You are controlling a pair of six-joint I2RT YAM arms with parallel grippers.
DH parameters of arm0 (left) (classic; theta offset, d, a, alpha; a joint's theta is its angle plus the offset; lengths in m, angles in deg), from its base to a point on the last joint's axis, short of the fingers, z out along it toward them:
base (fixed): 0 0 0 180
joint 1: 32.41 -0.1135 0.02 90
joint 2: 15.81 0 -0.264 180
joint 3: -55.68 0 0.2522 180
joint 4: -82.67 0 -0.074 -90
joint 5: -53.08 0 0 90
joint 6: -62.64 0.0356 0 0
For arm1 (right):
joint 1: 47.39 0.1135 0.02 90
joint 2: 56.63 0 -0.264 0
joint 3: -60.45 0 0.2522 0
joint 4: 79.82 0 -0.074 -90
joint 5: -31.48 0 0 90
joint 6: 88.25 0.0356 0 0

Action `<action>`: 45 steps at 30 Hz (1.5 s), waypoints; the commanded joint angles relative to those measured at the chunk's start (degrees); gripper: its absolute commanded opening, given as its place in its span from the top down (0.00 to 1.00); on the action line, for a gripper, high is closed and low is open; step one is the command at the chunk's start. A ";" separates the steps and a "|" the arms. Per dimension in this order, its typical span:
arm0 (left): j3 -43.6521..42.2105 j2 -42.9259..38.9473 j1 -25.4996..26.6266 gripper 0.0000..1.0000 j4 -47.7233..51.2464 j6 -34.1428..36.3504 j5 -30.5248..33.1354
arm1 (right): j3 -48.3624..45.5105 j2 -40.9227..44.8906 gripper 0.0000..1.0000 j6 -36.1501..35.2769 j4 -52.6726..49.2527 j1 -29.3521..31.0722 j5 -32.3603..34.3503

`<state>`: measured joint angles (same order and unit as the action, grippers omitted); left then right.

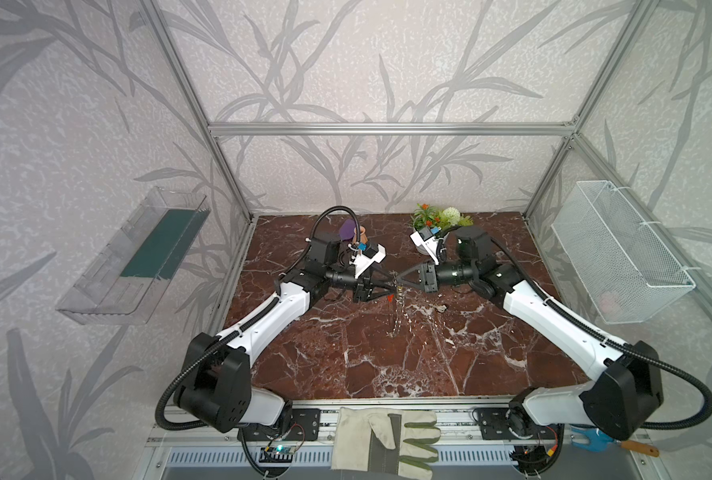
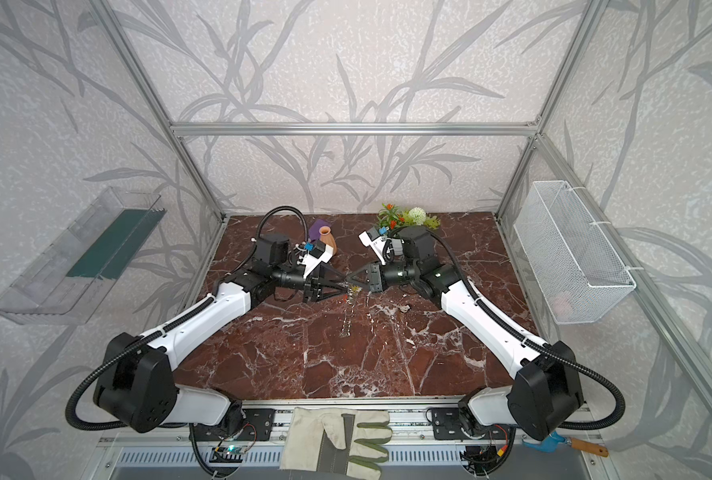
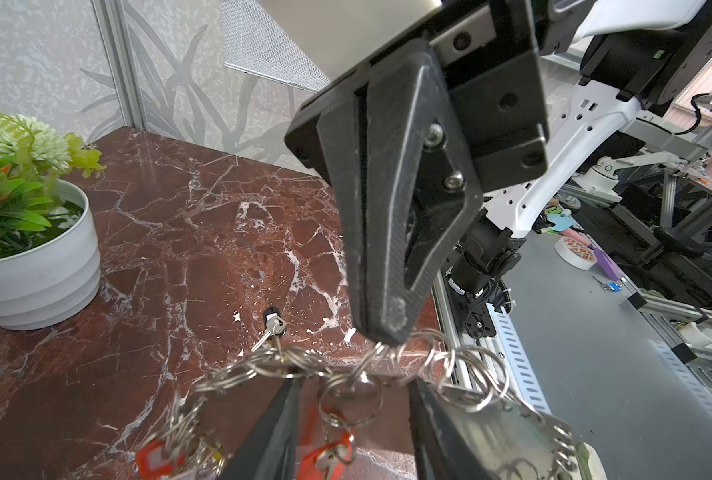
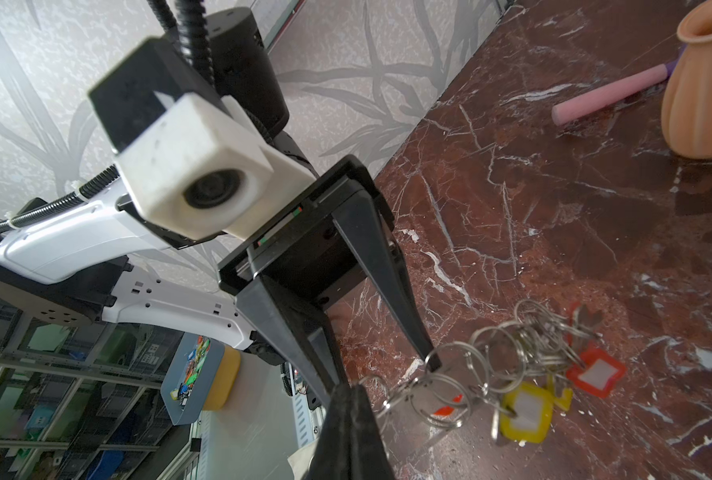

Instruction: Put the keys on the keyring

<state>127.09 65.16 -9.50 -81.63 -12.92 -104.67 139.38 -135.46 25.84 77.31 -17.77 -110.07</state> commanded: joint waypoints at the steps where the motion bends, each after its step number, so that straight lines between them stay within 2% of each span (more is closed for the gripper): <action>1: -0.86 -2.26 0.34 0.55 -4.12 -0.62 1.35 | 0.17 -0.23 1.00 0.79 3.67 -0.19 -2.36; 6: -1.76 -3.24 0.28 0.55 -5.96 -1.60 5.74 | 0.13 -0.41 1.00 0.86 3.83 -0.18 -2.46; 13: -2.83 -4.24 0.20 0.53 -6.05 -1.27 8.66 | -0.09 -0.52 1.00 1.00 3.84 -0.19 -2.86; 19: -4.12 -6.06 0.19 0.52 -7.18 -1.26 7.38 | -0.13 -0.58 1.00 1.23 4.26 -0.26 -2.94; 27: -3.32 -4.81 0.46 0.53 -3.55 0.62 3.75 | 0.28 -0.98 1.00 1.45 4.38 -0.22 -2.69; 29: -4.05 -5.23 0.46 0.53 -3.90 0.49 6.28 | 0.48 -1.06 1.00 0.66 3.39 -0.26 -1.89; 31: -5.62 -5.90 0.29 0.53 -6.02 -2.34 12.44 | 0.61 -0.42 1.00 -0.79 0.15 -0.83 1.99; 33: -6.67 -5.84 0.16 0.53 -7.29 -4.26 14.75 | -0.94 0.00 1.00 0.67 0.38 -2.26 4.29; 35: -8.56 -5.53 0.32 0.53 -13.14 -11.18 16.94 | -2.08 0.40 0.98 0.63 -2.85 -3.91 9.21; 36: -10.09 -5.49 0.54 0.52 -17.51 -14.54 17.77 | -3.21 0.83 0.95 0.60 -4.67 -5.03 12.09; 39: -12.78 -4.96 1.20 0.51 -26.78 -25.80 25.49 | -6.57 2.87 0.78 -0.06 -11.06 -6.51 21.46; 42: -11.82 -3.69 1.69 0.50 -25.31 -38.41 30.42 | -11.88 5.19 0.65 1.01 -13.21 -6.34 25.84; 43: -11.38 -3.18 1.74 0.49 -23.66 -42.31 29.43 | -14.44 6.08 0.60 1.56 -13.61 -6.33 27.19; 45: -12.17 -2.68 3.18 0.47 -21.14 -45.67 27.42 | -19.87 8.25 0.54 3.78 -12.13 -6.34 29.01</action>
<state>114.61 61.58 -7.77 -102.22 -45.97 -78.99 124.08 -130.37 27.63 68.24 -24.37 -87.23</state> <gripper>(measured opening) 0.523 0.439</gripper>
